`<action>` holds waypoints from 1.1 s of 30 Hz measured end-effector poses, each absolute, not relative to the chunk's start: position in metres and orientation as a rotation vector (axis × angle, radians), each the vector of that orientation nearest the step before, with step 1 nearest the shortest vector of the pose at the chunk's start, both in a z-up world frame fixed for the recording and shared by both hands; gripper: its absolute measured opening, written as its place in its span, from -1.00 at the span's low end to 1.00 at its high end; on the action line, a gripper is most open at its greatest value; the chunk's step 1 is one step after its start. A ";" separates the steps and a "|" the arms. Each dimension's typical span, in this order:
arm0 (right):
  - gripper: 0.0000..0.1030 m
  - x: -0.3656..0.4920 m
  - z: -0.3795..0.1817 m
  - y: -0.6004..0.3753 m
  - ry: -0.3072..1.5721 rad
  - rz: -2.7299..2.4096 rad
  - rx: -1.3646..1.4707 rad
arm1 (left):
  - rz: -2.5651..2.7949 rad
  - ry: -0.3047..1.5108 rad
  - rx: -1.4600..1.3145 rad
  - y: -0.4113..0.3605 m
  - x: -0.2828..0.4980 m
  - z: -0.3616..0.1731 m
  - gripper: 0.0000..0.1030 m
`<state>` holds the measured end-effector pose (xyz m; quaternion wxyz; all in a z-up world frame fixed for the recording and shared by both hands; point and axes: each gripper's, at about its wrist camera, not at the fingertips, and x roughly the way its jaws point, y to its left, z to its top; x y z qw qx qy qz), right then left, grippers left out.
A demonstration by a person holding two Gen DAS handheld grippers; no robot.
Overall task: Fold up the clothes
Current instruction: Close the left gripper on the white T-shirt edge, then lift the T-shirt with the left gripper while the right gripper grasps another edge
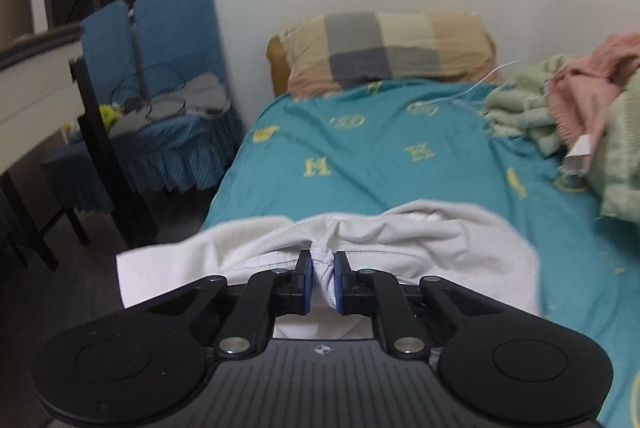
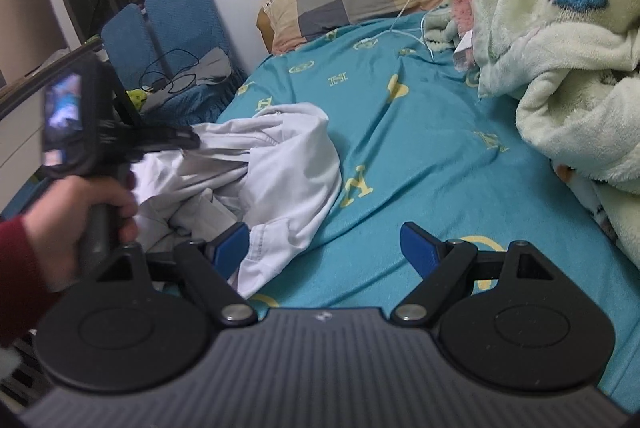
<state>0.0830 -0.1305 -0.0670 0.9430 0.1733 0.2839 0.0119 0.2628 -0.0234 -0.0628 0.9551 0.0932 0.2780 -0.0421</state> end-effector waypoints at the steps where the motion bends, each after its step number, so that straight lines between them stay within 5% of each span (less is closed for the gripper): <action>1: 0.63 0.081 -0.066 -0.131 0.569 0.023 0.351 | -0.103 0.543 0.192 -0.025 0.251 -0.052 -0.78; 16: 0.62 0.045 -0.038 -0.123 0.437 0.177 0.365 | -0.369 0.325 -0.042 -0.005 0.050 0.068 -0.80; 22: 0.36 0.064 -0.043 -0.097 0.528 0.257 0.390 | -0.376 0.308 -0.236 0.037 0.043 0.046 -0.80; 33: 0.30 0.127 -0.060 -0.062 0.400 0.371 0.631 | -0.309 0.318 -0.274 0.082 0.061 0.031 -0.79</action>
